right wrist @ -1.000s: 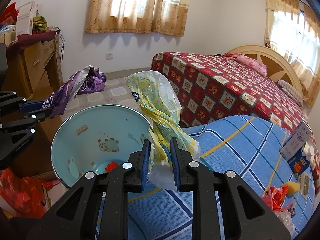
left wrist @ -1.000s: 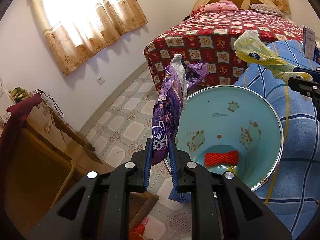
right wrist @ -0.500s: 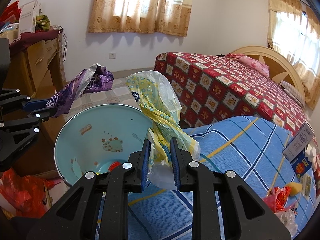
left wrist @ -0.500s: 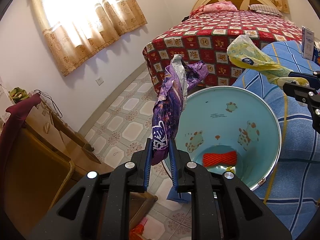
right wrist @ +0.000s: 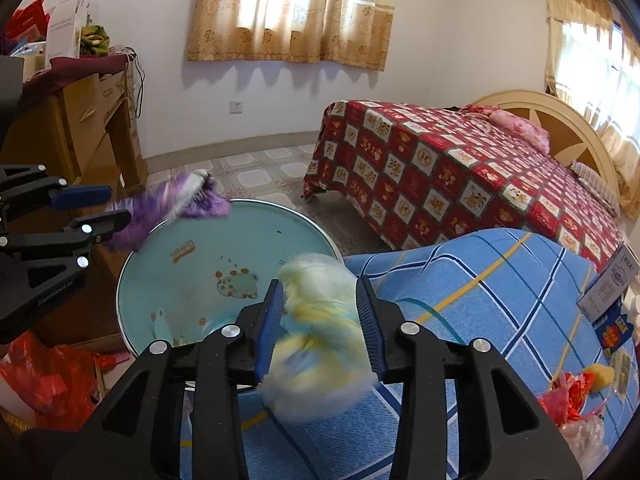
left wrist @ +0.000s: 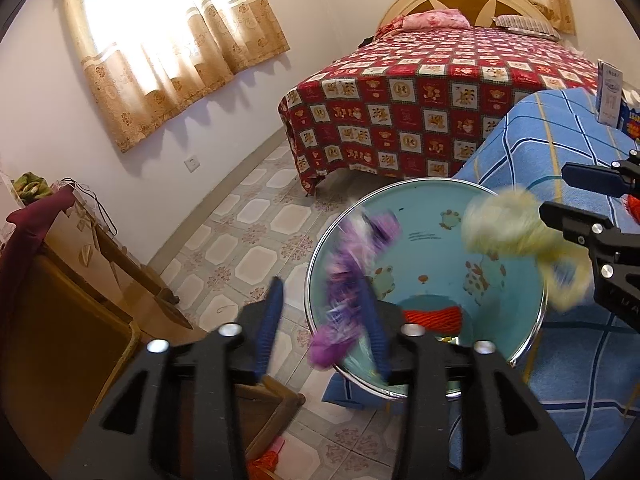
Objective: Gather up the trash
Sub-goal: 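Return both tools to the table while the right tool grasps the black scrubber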
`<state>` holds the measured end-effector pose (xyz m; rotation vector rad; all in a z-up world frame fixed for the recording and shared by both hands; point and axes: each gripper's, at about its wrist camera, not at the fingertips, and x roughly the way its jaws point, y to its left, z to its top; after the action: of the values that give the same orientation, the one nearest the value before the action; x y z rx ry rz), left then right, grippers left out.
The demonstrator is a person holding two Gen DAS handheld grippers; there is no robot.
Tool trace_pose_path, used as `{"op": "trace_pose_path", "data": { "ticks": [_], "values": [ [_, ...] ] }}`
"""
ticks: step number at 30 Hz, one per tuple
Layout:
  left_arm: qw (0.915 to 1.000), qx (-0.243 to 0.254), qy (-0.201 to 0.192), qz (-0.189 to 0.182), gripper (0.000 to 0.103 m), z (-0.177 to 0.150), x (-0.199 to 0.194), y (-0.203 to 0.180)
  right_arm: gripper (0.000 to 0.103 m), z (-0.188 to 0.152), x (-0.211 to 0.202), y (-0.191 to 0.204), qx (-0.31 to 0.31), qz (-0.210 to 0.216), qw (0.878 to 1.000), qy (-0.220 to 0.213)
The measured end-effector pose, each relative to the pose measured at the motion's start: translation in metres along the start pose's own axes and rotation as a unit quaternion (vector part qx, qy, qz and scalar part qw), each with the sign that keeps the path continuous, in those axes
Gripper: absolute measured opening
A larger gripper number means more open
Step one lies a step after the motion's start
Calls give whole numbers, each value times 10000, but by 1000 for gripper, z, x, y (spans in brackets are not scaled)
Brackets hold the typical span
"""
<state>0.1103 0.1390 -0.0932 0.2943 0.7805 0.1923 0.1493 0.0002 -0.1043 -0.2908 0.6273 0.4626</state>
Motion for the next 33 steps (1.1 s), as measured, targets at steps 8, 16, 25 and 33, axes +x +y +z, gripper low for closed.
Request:
{"op": "trace_pose_path", "data": {
  "ticks": [8, 16, 25, 33],
  "values": [
    [10000, -8, -3, -1, 54, 0, 0, 0, 47, -7, -6, -5, 128, -28, 9999, -36],
    [10000, -29, 0, -1, 72, -2, -1, -4, 62, -11, -16, -9, 241, -74, 9996, -124],
    [9999, 33, 122, -112, 77, -8, -1, -19, 67, -19, -59, -28, 439, -273, 9981, -332],
    [9993, 232, 134, -278, 77, -16, -6, -48, 67, -57, -125, -80, 983, -1006, 9883, -589]
  ]
}}
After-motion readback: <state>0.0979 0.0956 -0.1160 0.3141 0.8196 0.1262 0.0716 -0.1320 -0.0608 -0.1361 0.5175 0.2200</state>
